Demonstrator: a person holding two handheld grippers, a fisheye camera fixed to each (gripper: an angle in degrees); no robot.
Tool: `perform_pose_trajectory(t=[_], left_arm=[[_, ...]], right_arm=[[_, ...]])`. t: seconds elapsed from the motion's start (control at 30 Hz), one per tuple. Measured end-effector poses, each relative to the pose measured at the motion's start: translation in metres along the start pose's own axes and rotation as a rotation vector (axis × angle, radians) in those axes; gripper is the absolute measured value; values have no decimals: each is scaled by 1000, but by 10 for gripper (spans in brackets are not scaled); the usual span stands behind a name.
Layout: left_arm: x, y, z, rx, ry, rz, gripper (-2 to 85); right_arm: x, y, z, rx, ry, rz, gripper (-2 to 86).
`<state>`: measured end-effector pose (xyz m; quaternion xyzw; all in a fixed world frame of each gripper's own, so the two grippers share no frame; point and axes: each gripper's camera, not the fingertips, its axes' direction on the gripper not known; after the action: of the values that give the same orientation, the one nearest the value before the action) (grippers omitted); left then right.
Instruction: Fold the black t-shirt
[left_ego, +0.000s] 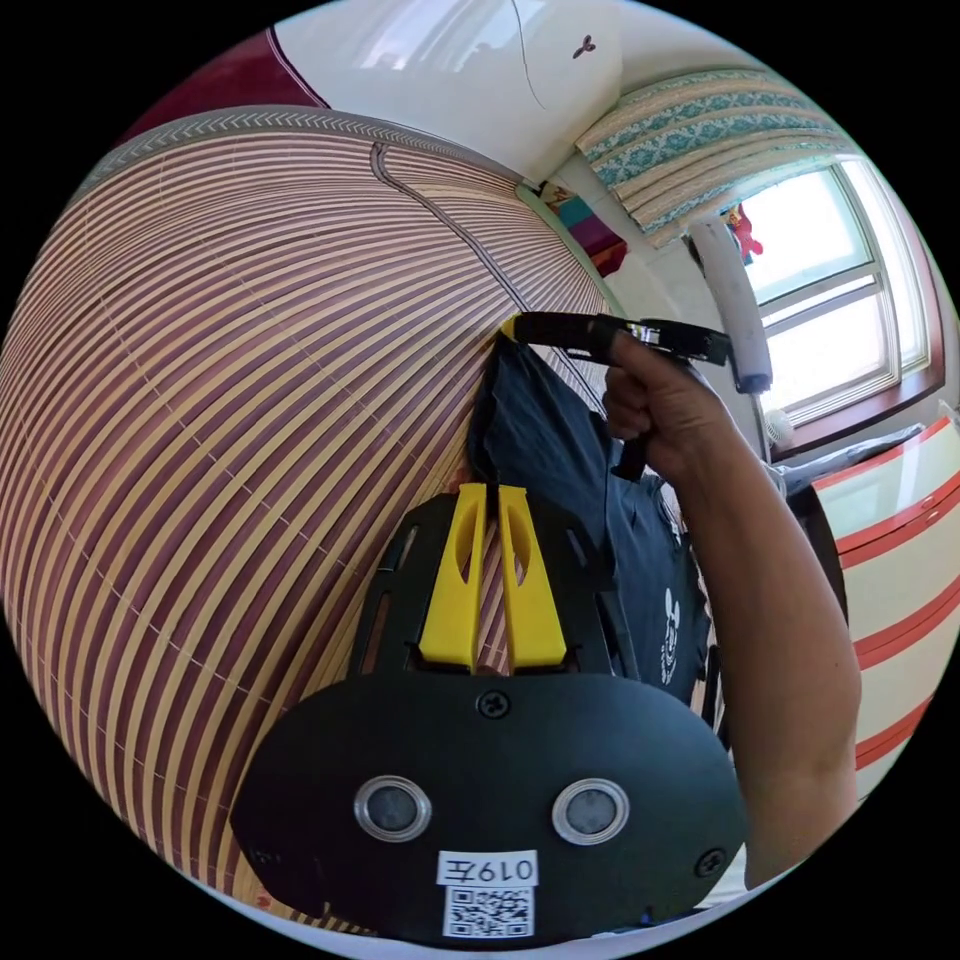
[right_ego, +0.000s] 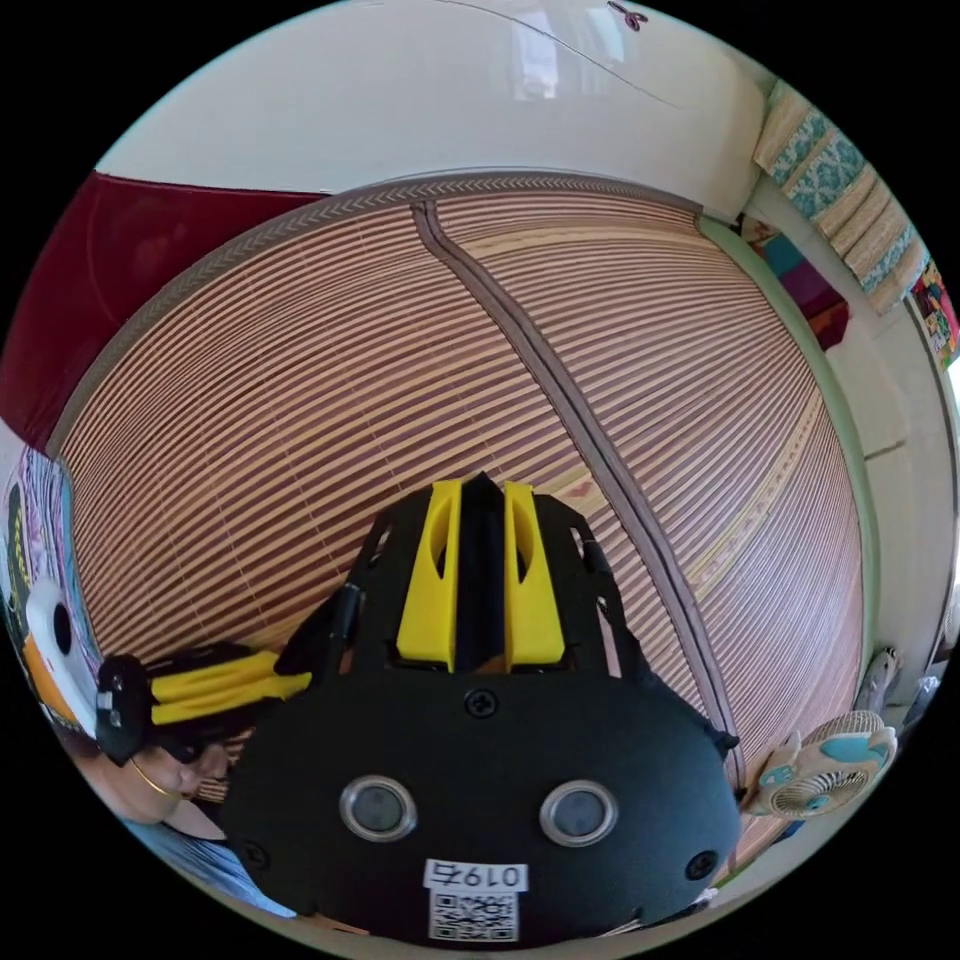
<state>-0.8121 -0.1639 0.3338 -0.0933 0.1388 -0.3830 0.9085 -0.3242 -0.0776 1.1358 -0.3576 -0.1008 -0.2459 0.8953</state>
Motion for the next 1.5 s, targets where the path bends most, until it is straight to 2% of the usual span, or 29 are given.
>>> perform_pose_trajectory(t=[0.2, 0.4, 0.6, 0.8, 1.07, 1.3, 1.5], left_arm=[[25, 23, 10, -3, -19, 21, 19], [75, 53, 11, 23, -42, 133, 16], [169, 106, 2, 85, -34, 390, 14], [266, 182, 13, 96, -17, 650, 14], [362, 291, 84, 53, -340, 1010, 14], [381, 330, 127, -26, -412, 1069, 11], [392, 343, 137, 4, -398, 1037, 13]], right_arm=[[9, 12, -7, 1, 19, -30, 6], [42, 54, -55, 138, -56, -32, -6], [104, 135, -129, 323, -167, 4, -7], [174, 256, -191, 467, -232, 59, -7], [241, 408, -184, 508, -275, 230, -7], [250, 475, -166, 506, -244, 305, -7], [265, 497, -173, 523, -228, 348, -6]])
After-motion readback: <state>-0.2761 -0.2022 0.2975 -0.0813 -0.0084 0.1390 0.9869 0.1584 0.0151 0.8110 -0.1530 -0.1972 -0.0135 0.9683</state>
